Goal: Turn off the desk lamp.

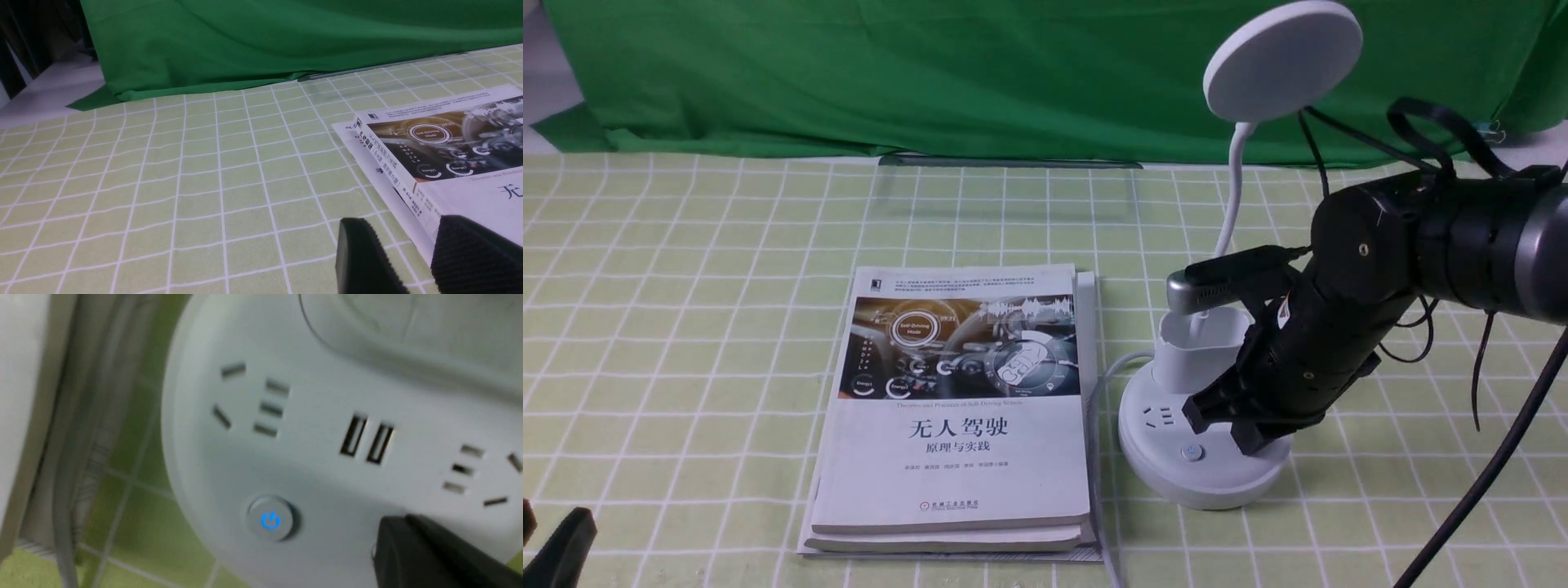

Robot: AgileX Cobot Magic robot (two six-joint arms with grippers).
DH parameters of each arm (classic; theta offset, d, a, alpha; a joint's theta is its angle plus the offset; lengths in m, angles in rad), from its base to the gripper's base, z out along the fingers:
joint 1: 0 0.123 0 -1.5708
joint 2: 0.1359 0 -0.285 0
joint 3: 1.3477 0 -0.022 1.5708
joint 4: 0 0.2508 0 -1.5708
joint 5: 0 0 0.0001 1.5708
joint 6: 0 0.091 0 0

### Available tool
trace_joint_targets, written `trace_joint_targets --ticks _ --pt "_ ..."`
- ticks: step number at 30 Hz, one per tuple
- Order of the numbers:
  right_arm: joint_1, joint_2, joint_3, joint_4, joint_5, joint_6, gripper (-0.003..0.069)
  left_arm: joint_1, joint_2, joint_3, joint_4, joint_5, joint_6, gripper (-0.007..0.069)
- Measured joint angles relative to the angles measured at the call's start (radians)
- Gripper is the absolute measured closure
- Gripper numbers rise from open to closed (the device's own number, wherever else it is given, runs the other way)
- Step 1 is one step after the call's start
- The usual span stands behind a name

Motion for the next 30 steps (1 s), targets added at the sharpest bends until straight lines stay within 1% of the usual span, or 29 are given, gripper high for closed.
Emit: trace_joint_targets --ticks 7,13,14,22,26,30 --pt "0.0 -0.007 -0.002 -0.002 0.0 0.0 0.0615 0.0 0.0 0.0 0.0 0.0 0.0 0.0382" --pt "0.0 -0.134 0.04 -0.005 0.013 0.015 0.0615 0.0 0.0 0.0 0.0 0.0 0.0 0.0382" --pt "0.0 -0.208 0.077 -0.006 0.017 0.026 0.0615 0.0 0.0 0.0 0.0 0.0 0.0 0.0382" --pt "0.0 -0.544 0.3 -0.006 0.056 0.04 0.0614 0.0 0.0 0.0 0.0 0.0 0.0 0.0382" --pt "0.0 -0.69 0.364 -0.005 0.12 0.04 0.0607 0.0 0.0 0.0 0.0 0.0 0.0 0.0382" --pt "0.0 -0.791 0.374 -0.005 0.124 0.041 0.0602 0.0 0.0 0.0 0.0 0.0 0.0 0.0382"
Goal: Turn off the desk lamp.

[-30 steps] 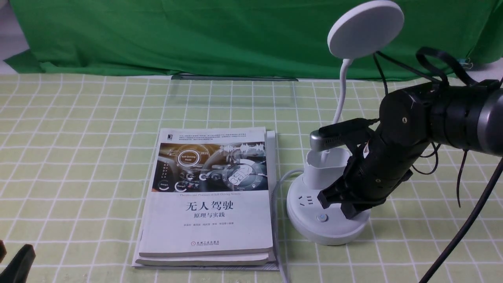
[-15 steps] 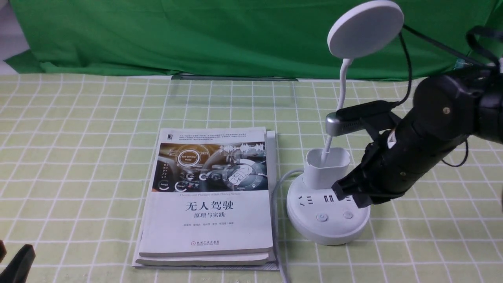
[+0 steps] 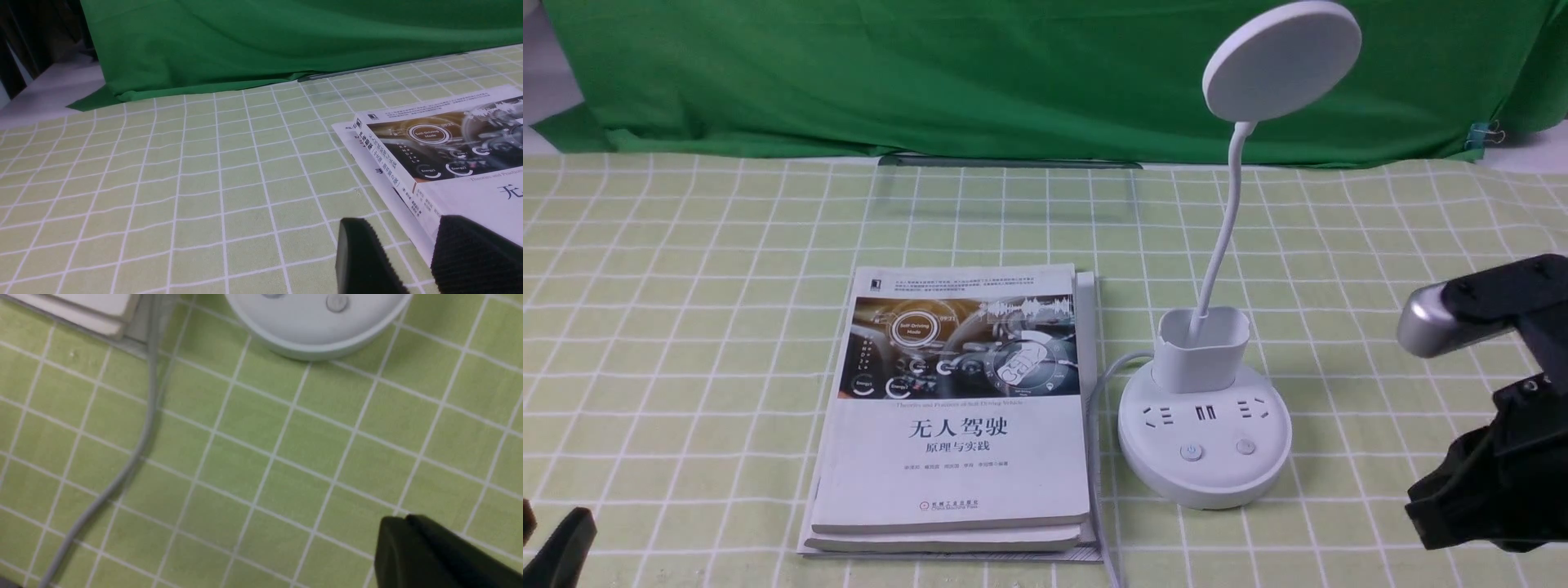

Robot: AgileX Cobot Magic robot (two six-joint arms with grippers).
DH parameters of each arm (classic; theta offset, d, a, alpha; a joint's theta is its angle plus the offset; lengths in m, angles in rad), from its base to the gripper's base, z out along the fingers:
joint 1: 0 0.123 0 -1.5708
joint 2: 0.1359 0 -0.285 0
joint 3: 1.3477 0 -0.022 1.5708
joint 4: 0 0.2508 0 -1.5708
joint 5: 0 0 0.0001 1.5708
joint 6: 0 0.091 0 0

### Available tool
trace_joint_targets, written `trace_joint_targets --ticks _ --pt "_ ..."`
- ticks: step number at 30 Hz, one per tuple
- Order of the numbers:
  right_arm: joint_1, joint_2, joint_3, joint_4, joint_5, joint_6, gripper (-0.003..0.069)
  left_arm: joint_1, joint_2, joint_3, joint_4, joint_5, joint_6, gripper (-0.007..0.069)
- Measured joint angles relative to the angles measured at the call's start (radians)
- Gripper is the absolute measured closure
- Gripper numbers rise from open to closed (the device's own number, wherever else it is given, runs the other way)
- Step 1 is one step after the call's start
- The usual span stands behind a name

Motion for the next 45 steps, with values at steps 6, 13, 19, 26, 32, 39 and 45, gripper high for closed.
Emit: trace_joint_targets --ticks 6,13,19,26,32,39,45 --pt "0.0 -0.092 0.001 0.0 -0.076 0.0 0.0589 0.0 0.0 0.0 0.0 0.0 0.0 0.0382" --pt "-0.037 -0.263 0.077 -0.012 -0.136 -0.053 0.0618 0.0 0.0 0.0 0.0 0.0 0.0 0.0382" --pt "-0.173 -0.604 0.368 -0.021 -0.282 -0.069 0.0618 0.0 0.0 0.0 0.0 0.0 0.0 0.0382" --pt "-0.27 -0.929 0.7 -0.028 -0.47 -0.07 0.0618 0.0 0.0 0.0 0.0 0.0 0.0 0.0382" --pt "-0.278 -1.059 0.839 -0.033 -0.53 -0.07 0.0618 0.0 0.0 0.0 0.0 -0.001 0.0 0.0382" --pt "-0.286 -1.061 0.846 -0.047 -0.573 -0.121 0.0618 0.0 0.0 0.0 0.0 -0.001 0.0 0.0382" --pt "-0.287 -1.061 0.846 -0.047 -0.573 -0.13 0.0617 0.0 0.0 0.0 0.0 -0.001 0.0 0.0382"
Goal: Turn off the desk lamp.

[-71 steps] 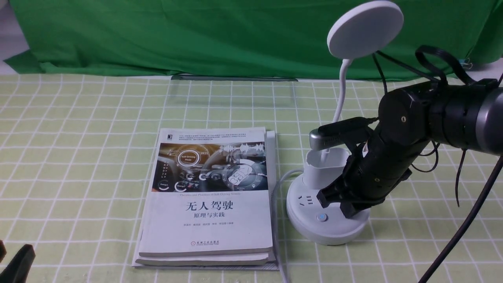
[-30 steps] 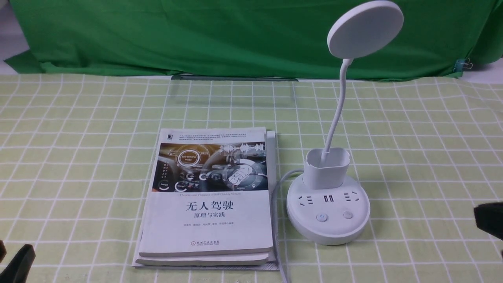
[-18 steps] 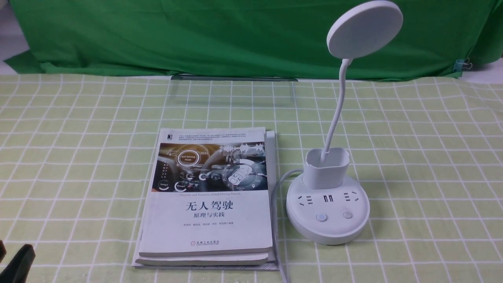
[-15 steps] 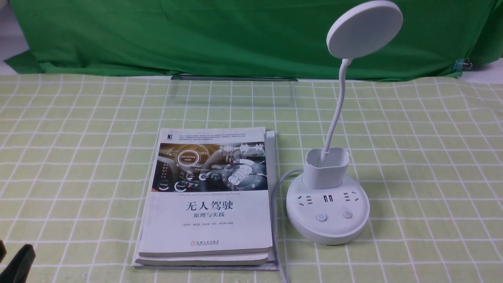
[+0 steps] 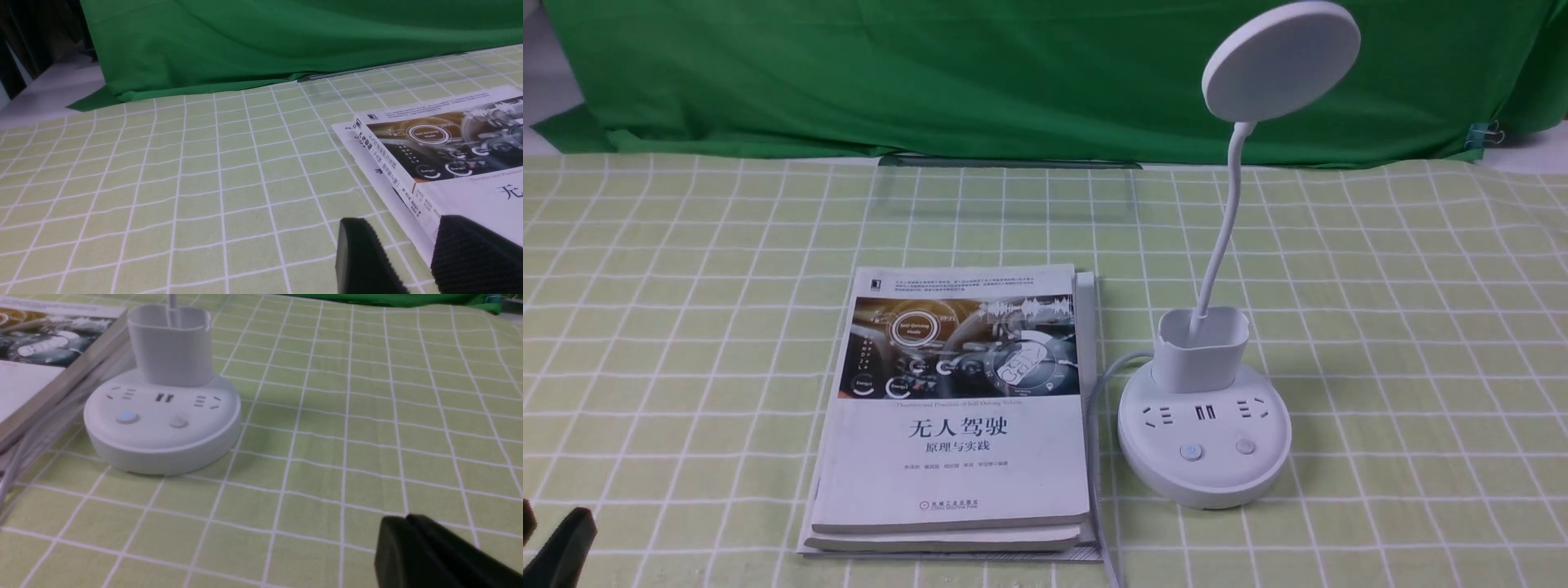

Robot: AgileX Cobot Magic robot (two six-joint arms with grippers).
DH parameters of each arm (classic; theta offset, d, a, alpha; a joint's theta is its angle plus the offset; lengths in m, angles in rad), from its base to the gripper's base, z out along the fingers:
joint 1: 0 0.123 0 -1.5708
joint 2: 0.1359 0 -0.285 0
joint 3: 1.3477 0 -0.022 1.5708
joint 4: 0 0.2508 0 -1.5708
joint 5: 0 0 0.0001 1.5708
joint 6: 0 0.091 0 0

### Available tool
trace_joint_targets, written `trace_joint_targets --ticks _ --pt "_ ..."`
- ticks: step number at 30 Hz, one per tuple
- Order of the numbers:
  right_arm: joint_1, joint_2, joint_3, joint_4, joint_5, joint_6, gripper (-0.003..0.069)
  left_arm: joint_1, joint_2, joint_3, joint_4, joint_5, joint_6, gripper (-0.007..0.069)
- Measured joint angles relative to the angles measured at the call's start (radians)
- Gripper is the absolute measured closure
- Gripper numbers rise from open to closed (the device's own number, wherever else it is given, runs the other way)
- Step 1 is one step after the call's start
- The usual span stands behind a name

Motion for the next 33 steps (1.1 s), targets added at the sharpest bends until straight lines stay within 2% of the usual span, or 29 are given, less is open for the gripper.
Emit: trace_joint_targets --ticks 16,33 --pt "0.0 0.0 0.0 -0.001 0.0 -0.005 0.0595 0.0 0.0 0.0 0.0 0.0 0.0 0.0382" --pt "0.0 0.0 0.0 -0.001 0.0 -0.006 0.0537 0.0 0.0 0.0 0.001 0.0 0.0 0.0382"
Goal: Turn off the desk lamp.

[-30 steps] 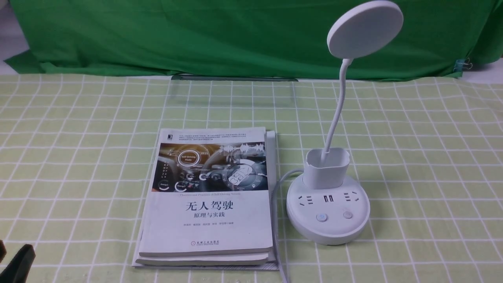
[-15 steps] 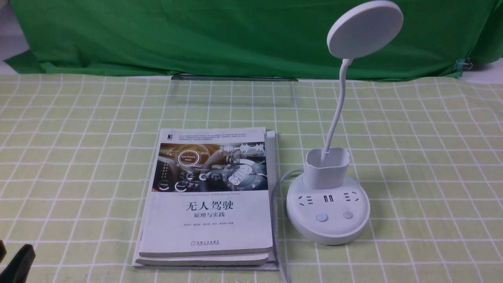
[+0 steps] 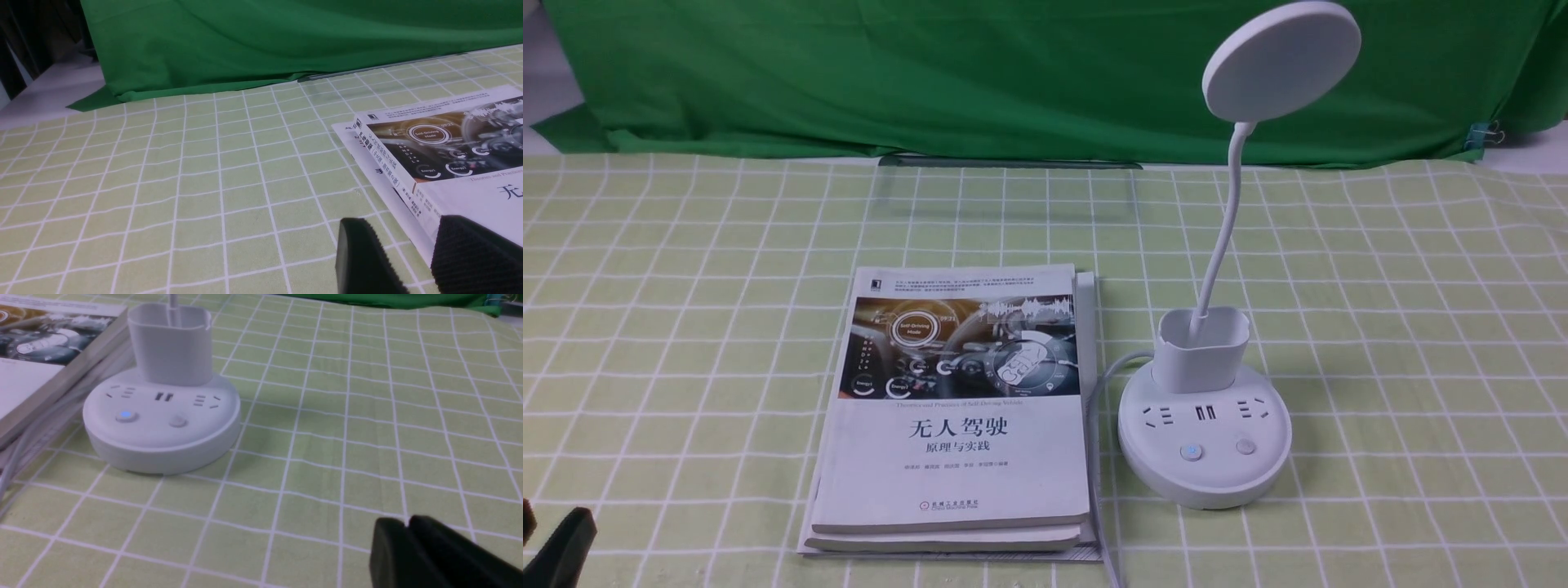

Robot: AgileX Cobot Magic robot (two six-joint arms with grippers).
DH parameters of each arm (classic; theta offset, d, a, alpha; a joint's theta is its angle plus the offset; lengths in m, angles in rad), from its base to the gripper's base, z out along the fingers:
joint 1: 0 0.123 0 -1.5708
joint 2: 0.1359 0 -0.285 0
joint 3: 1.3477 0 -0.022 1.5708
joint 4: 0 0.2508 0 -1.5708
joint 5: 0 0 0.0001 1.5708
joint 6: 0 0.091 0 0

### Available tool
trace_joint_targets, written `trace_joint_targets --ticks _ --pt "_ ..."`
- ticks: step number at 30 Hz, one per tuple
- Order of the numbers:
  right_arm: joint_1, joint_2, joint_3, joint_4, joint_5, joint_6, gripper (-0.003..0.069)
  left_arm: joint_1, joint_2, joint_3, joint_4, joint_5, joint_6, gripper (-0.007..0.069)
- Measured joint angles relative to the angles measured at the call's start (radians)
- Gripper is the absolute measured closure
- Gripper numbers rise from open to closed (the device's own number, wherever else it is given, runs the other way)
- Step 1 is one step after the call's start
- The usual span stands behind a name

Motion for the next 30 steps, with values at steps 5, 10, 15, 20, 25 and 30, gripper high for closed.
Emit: trace_joint_targets --ticks 5,10,15,20,25,30 --pt "0.0 0.0 0.001 0.0 -0.001 0.0 0.0524 0.0 0.0 0.0 0.0 0.0 0.0 0.0382" --pt "-0.026 0.0 0.001 -0.001 -0.003 0.002 0.0515 0.0 0.0 0.0 0.0 0.0 0.0 0.0382" --pt "-0.139 0.0 0.001 -0.001 -0.005 0.003 0.0505 0.0 0.0 0.0 0.0 0.0 0.0 0.0382" --pt "-0.153 0.0 0.001 -0.001 -0.007 0.003 0.05 0.0 0.0 0.0 0.0 0.0 0.0 0.0382" --pt "-0.154 0.0 0.001 -0.001 -0.007 0.004 0.0487 0.0 0.0 0.0 0.0 0.0 0.0 0.0382" --pt "-0.158 0.0 0.001 -0.001 -0.007 0.004 0.0474 0.0 0.0 0.0 0.0 0.0 0.0 0.0382"
